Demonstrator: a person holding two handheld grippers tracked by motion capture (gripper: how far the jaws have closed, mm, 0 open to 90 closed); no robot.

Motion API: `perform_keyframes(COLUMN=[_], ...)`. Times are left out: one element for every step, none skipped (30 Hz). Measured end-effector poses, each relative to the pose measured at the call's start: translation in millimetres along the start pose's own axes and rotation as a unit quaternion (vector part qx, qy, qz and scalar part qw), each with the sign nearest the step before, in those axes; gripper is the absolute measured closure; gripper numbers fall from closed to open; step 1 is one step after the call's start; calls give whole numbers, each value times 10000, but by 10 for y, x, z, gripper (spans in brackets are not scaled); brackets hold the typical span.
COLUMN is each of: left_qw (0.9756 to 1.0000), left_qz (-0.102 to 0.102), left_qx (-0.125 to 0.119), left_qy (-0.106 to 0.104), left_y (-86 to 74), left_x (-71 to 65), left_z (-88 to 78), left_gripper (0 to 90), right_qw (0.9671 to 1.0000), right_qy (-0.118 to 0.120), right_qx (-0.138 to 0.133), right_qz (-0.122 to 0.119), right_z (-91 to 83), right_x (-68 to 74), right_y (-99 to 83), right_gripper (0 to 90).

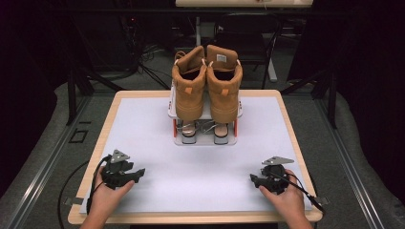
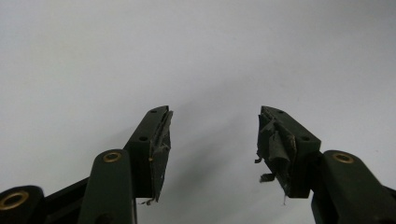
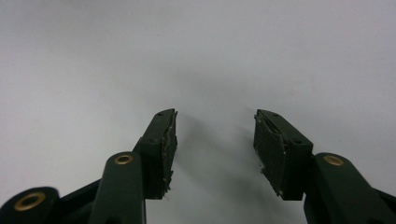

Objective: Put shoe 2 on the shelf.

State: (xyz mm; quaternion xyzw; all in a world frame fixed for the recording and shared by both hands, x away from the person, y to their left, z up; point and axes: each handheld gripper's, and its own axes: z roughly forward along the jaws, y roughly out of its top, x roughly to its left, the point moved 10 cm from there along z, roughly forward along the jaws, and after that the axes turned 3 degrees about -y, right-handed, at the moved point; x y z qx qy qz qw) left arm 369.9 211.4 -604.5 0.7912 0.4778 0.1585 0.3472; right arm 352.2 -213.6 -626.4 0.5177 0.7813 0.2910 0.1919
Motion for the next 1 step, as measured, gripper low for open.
perform_keyframes(left_qw=[10000], left_qz=[13], left_qx=[-24], left_qy=[-7], left_y=[-5], left_x=[10], left_z=[1], left_gripper=[446], right_qw=[9999], right_qy=[-42], right_qx=[-74], right_qz=[-56], right_z=[2], right_x=[-6], right_y=[10], right_gripper=[489])
